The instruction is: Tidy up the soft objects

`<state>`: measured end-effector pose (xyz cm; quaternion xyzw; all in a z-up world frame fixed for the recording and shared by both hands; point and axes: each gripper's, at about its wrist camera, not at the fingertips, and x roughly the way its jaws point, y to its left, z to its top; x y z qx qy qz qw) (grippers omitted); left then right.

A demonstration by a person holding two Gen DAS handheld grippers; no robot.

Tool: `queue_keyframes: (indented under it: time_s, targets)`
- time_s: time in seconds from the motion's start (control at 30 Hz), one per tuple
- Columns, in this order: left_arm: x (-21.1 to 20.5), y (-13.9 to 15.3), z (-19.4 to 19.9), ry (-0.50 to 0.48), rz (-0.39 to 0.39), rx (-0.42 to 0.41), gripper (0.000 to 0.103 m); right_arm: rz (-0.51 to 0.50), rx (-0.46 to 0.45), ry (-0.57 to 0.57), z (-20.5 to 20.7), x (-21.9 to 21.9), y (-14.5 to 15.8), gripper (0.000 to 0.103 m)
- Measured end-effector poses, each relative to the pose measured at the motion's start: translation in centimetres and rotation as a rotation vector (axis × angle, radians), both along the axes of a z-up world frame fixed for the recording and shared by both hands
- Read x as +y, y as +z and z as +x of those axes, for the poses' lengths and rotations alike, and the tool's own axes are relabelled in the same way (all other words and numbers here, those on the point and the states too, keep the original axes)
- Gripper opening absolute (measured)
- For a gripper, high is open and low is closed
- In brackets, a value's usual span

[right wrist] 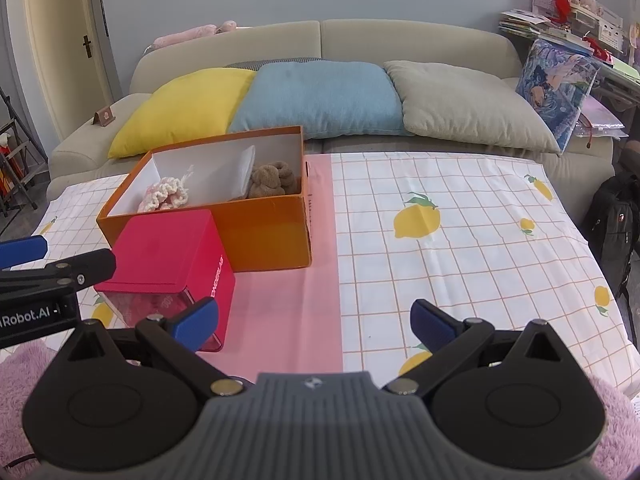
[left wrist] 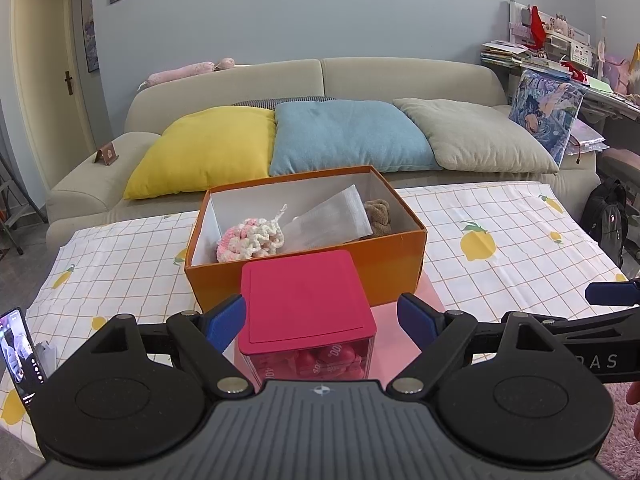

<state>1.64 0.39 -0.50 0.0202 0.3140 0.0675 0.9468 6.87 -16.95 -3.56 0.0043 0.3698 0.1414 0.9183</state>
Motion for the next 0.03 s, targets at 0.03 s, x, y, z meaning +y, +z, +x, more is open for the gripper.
queue_keyframes:
  time_s: [0.03]
  targets:
    - [0.01,0.0,0.0,-0.001,-0.002,0.0,0.1,0.0,0.0,0.0,0.0,0.0,0.0,0.1]
